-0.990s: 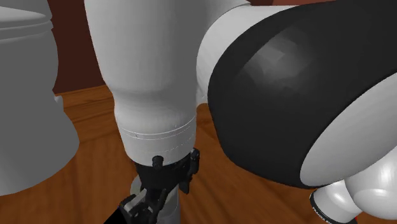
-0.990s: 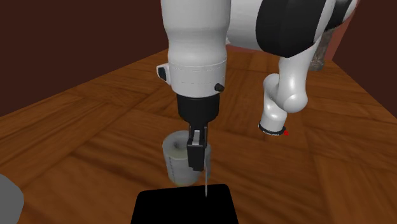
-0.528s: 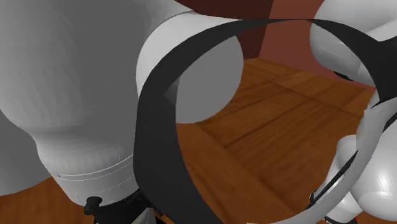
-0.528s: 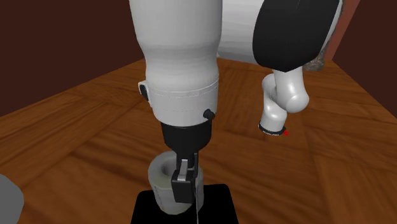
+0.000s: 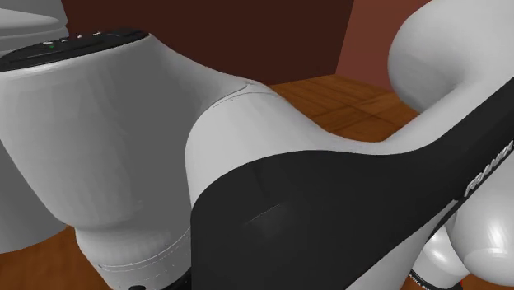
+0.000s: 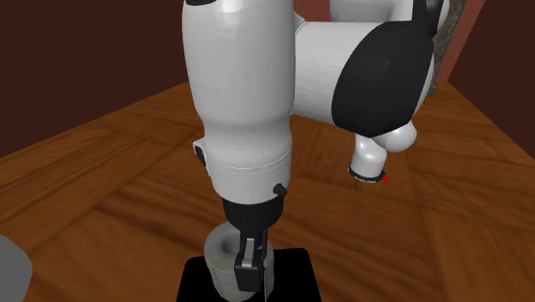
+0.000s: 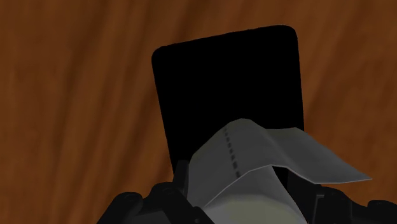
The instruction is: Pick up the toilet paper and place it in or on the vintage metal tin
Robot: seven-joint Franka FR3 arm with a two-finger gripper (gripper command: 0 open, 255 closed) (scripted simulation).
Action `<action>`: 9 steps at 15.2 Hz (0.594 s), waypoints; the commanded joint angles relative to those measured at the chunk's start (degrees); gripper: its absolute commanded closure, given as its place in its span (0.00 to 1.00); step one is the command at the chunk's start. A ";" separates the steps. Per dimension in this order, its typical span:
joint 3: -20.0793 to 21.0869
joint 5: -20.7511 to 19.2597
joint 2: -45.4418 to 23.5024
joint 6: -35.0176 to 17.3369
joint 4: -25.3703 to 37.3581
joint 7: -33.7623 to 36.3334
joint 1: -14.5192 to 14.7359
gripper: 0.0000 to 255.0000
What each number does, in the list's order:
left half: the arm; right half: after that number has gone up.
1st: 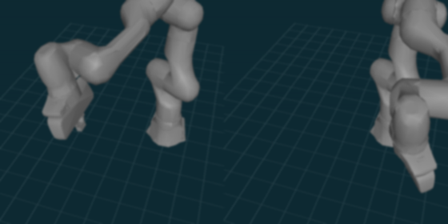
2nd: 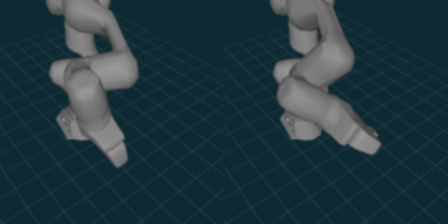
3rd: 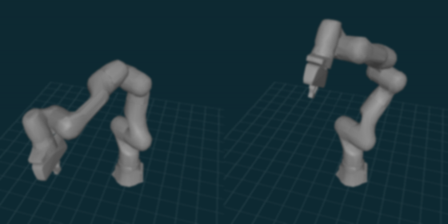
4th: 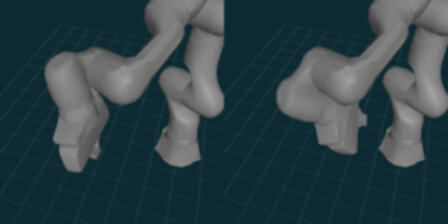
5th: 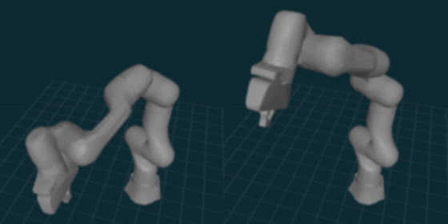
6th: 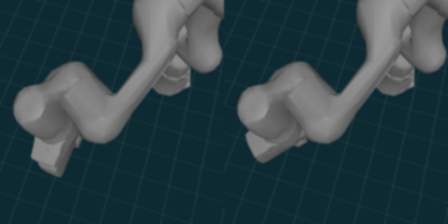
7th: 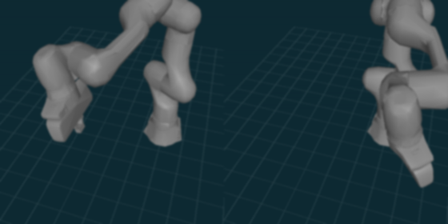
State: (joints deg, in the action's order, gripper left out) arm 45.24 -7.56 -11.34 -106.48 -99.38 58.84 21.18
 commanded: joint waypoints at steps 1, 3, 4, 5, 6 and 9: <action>-0.13 -0.54 -0.65 -1.52 -0.98 0.30 0.15 1.00; -0.24 -0.85 -1.00 -2.95 -2.18 0.50 0.19 1.00; -0.30 -1.03 -1.19 -3.66 -2.76 0.62 0.22 1.00; -0.36 -1.22 -1.40 -4.37 -3.32 0.74 0.26 1.00; -0.43 -1.45 -1.67 -5.20 -3.97 0.89 0.31 1.00; -0.44 -1.45 -1.67 -5.20 -3.97 0.89 0.31 1.00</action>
State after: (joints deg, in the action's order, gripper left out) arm 44.83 -8.92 -12.91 -111.58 -103.38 59.70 21.46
